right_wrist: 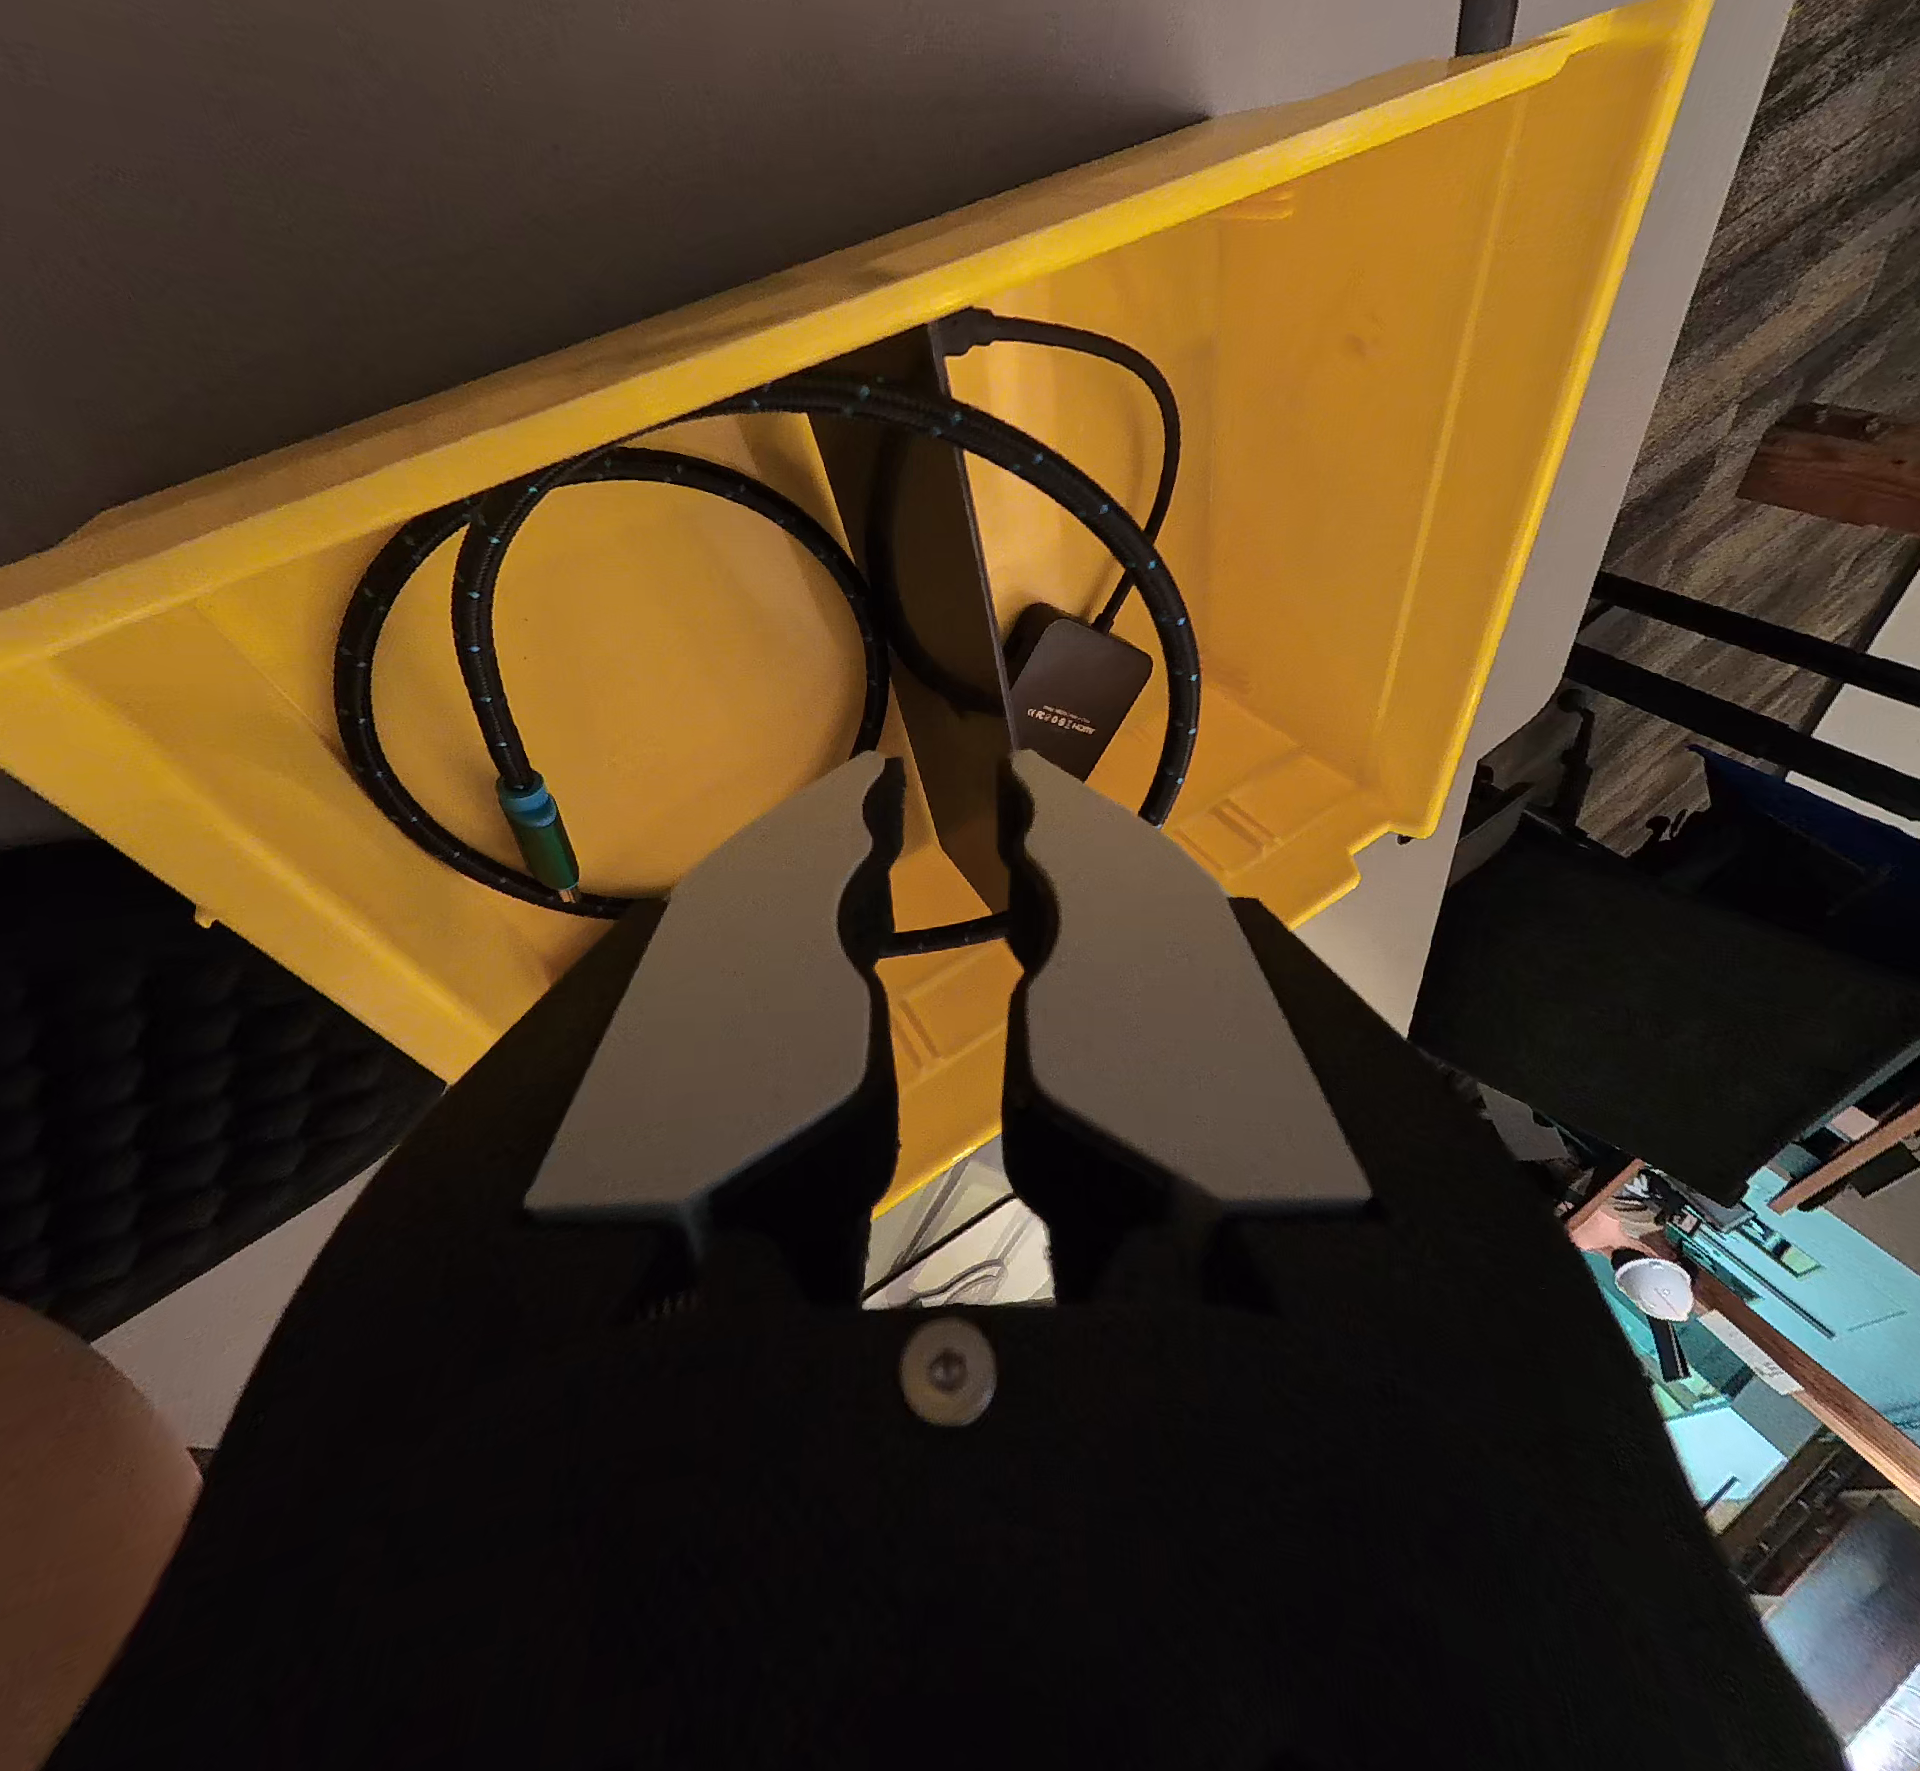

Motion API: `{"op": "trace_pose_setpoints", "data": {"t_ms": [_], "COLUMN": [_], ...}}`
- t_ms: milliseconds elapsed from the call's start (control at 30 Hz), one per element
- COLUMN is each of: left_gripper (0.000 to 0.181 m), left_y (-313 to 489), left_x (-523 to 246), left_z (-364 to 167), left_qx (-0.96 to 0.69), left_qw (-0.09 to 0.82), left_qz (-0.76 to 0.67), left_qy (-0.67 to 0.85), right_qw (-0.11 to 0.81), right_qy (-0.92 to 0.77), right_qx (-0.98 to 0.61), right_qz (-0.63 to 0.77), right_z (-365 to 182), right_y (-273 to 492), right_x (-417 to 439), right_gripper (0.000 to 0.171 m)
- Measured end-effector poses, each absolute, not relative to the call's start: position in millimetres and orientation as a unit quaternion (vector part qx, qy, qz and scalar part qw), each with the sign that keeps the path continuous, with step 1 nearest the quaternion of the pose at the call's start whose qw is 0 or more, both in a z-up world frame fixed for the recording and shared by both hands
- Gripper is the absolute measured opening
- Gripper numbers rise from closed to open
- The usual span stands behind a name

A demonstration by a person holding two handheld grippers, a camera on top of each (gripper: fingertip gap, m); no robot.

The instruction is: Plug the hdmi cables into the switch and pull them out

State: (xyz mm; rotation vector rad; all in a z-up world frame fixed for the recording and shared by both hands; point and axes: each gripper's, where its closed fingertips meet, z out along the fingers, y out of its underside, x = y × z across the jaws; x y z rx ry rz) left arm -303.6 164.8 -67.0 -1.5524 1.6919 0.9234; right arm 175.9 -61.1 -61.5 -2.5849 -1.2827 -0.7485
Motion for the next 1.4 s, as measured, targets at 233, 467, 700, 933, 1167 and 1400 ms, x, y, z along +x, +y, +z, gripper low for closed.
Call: {"op": "trace_pose_setpoints", "data": {"t_ms": [233, 467, 700, 933, 1167, 1400], "left_gripper": [0.026, 0.022, 0.021, 0.021, 0.021, 0.021], "left_y": [159.2, 147.7, 125.8, 95.4, 49.6, 13.3], "left_x": [-307.4, -311.9, -302.2, -274.5, -239.1, -190.2], "left_z": [-55.0, -11.2, 32.6, 77.6, 111.9, 95.9], "left_qx": [-0.614, -0.634, -0.641, -0.627, -0.62, -0.645], "left_qw": [0.333, 0.39, 0.455, 0.537, 0.596, 0.52], "left_qz": [0.333, 0.312, 0.268, 0.197, 0.007, -0.202], "left_qy": [0.634, 0.59, 0.557, 0.53, 0.511, 0.523], "right_qw": [0.083, 0.085, 0.092, 0.11, 0.123, 0.151], "right_qy": [-0.433, -0.436, -0.439, -0.448, -0.451, -0.46], "right_qx": [-0.862, -0.859, -0.856, -0.846, -0.84, -0.824], "right_qz": [-0.251, -0.253, -0.258, -0.267, -0.276, -0.293], "right_z": [-60.6, -59.6, -57.0, -51.0, -45.6, -34.7], "right_y": [-60.0, -58.9, -57.3, -52.4, -49.2, -43.6], "right_x": [174.0, 173.3, 171.6, 165.7, 163.3, 154.7], "right_gripper": [0.015, 0.014, 0.012, 0.01, 0.009, 0.007]}}
